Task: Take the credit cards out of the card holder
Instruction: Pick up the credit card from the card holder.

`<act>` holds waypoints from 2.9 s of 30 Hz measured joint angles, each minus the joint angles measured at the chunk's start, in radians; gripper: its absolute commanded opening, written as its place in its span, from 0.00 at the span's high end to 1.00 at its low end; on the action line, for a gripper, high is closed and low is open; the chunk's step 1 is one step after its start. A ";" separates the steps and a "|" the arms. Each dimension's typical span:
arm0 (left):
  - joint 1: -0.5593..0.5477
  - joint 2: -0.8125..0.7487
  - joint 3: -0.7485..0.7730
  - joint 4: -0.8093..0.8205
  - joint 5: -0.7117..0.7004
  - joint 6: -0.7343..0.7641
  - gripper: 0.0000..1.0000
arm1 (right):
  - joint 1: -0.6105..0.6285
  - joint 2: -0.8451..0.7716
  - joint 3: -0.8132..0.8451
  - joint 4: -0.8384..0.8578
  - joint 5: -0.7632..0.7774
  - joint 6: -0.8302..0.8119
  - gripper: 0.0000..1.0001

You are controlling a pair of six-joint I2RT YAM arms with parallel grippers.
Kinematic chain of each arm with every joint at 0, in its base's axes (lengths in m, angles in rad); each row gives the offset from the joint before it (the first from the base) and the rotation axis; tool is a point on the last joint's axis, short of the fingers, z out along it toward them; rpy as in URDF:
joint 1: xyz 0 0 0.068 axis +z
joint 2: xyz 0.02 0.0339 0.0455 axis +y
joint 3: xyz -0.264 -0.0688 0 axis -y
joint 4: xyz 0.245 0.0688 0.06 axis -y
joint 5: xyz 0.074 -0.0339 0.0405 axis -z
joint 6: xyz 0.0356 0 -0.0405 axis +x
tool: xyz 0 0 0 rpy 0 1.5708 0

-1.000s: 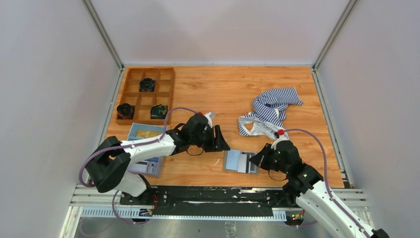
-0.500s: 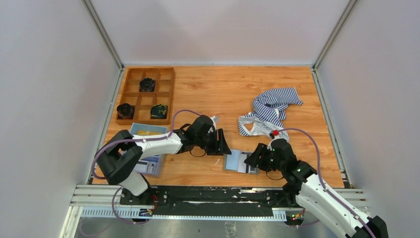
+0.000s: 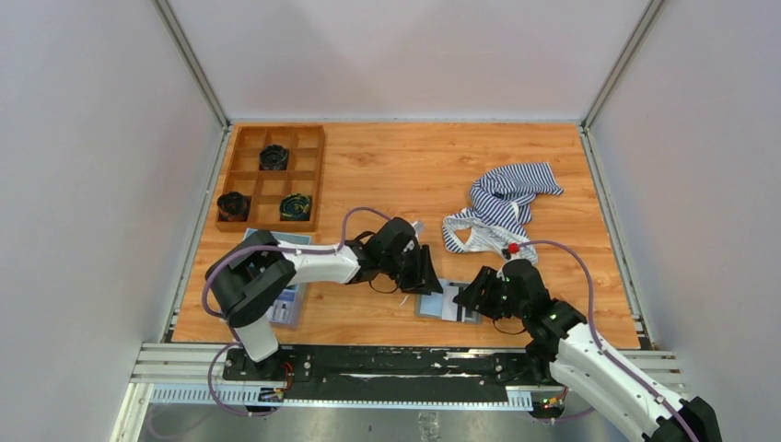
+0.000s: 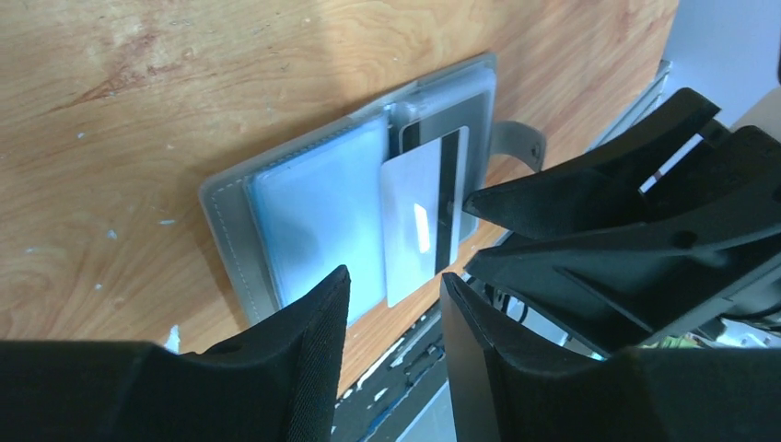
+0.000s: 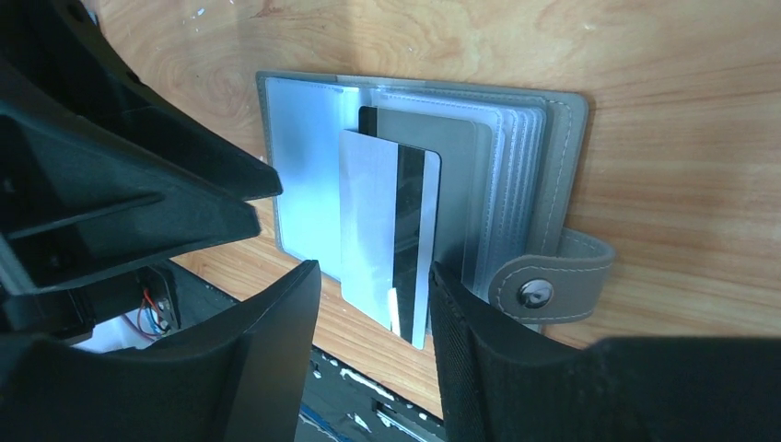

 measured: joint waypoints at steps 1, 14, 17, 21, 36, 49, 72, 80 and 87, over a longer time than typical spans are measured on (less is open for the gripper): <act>0.000 0.009 0.000 0.003 0.000 -0.004 0.59 | 0.000 -0.001 -0.005 0.009 -0.001 0.008 0.49; -0.003 0.074 -0.001 0.017 -0.012 -0.036 0.65 | -0.002 0.013 -0.025 0.060 -0.019 0.045 0.51; -0.003 0.100 -0.001 0.040 -0.001 -0.051 0.65 | -0.002 0.021 -0.027 0.073 -0.025 0.048 0.51; -0.003 0.108 -0.001 0.055 0.006 -0.060 0.66 | -0.002 0.039 -0.033 0.102 -0.036 0.053 0.53; -0.004 0.111 -0.002 0.061 0.008 -0.063 0.68 | -0.002 0.183 -0.035 0.227 -0.112 0.063 0.64; -0.004 0.111 -0.008 0.068 0.007 -0.063 0.69 | -0.002 0.175 -0.035 0.210 -0.121 0.063 0.84; -0.007 0.003 -0.029 0.032 -0.019 -0.018 0.56 | -0.002 -0.040 -0.029 0.047 -0.101 0.030 1.00; -0.007 -0.007 -0.029 0.030 -0.018 0.002 0.54 | -0.002 -0.098 0.009 0.014 -0.089 -0.014 1.00; -0.008 -0.007 -0.029 0.030 -0.010 0.017 0.48 | -0.002 -0.098 0.018 0.019 -0.098 -0.043 1.00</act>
